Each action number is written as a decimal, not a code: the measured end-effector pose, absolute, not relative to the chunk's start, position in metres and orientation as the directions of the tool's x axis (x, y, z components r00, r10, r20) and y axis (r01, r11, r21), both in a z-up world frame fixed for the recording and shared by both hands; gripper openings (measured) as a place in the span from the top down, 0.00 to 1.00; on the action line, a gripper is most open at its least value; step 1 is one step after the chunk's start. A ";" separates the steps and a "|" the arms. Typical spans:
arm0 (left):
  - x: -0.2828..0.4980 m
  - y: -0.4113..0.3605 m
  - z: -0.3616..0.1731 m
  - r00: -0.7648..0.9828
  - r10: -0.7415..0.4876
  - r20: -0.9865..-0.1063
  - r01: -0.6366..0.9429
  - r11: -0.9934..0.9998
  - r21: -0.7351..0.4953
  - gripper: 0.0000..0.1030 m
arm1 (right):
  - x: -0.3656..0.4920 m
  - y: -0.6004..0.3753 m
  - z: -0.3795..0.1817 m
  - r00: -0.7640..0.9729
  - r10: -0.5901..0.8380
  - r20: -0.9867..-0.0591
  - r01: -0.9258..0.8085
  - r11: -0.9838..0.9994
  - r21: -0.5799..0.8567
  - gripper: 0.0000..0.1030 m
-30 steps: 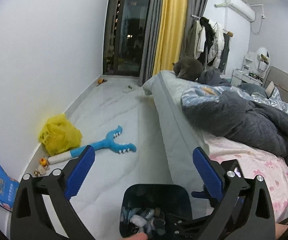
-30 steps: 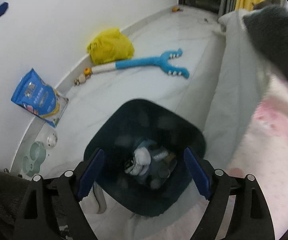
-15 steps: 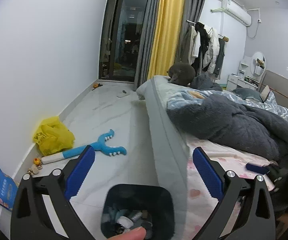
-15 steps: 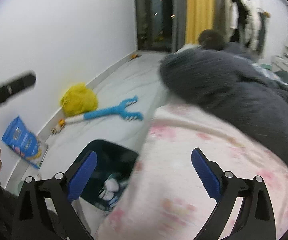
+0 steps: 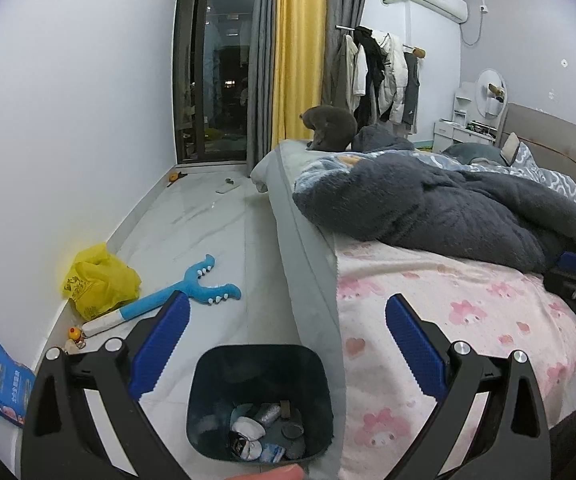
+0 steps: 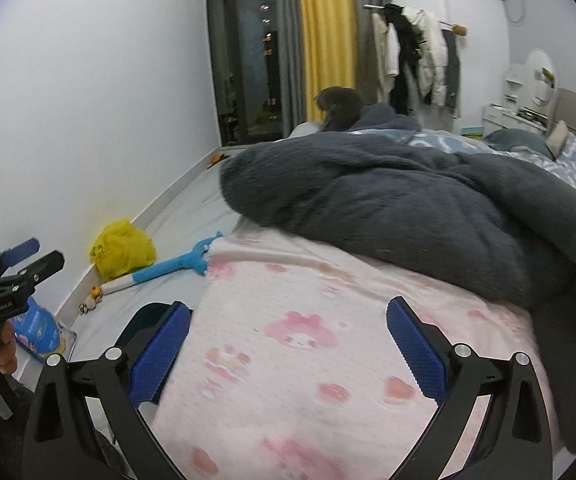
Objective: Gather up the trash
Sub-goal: 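Move both grippers back over the bed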
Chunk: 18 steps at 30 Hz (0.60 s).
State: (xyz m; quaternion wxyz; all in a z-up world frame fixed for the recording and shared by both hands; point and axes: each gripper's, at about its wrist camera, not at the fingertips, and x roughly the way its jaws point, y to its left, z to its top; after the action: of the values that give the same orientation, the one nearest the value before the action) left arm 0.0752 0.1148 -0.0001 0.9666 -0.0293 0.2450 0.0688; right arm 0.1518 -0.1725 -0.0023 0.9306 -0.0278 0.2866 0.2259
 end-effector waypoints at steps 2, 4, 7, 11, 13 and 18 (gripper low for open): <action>0.068 0.108 0.000 0.872 0.112 -0.476 -0.140 0.990 -0.024 0.03 | 0.144 -0.190 -0.002 0.749 0.385 -0.540 -0.411 0.908 0.078 0.03; 0.061 0.100 0.001 0.873 0.101 -0.478 -0.131 0.991 -0.031 0.03 | 0.135 -0.204 -0.002 0.759 0.373 -0.533 -0.394 0.915 0.080 0.03; 0.051 0.090 -0.001 0.867 0.111 -0.486 -0.139 0.990 -0.021 0.03 | 0.122 -0.223 -0.003 0.768 0.357 -0.531 -0.371 0.925 0.084 0.03; 0.032 0.075 -0.006 0.852 0.124 -0.509 -0.154 0.988 -0.018 0.03 | 0.101 -0.245 -0.010 0.760 0.369 -0.535 -0.355 0.925 0.133 0.03; 0.026 0.068 -0.008 0.847 0.129 -0.516 -0.153 0.988 -0.004 0.03 | 0.091 -0.254 -0.012 0.761 0.382 -0.524 -0.353 0.922 0.160 0.03; 0.016 0.056 -0.015 0.840 0.116 -0.531 -0.127 0.992 0.016 0.03 | 0.076 -0.257 -0.013 0.762 0.422 -0.490 -0.391 0.904 0.171 0.03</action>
State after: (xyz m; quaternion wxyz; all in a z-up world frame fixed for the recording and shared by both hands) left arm 0.0164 0.0565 -0.0153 0.9590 -0.0098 0.2759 0.0635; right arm 0.0763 -0.2570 -0.0130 0.9383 0.0291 0.2679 0.2168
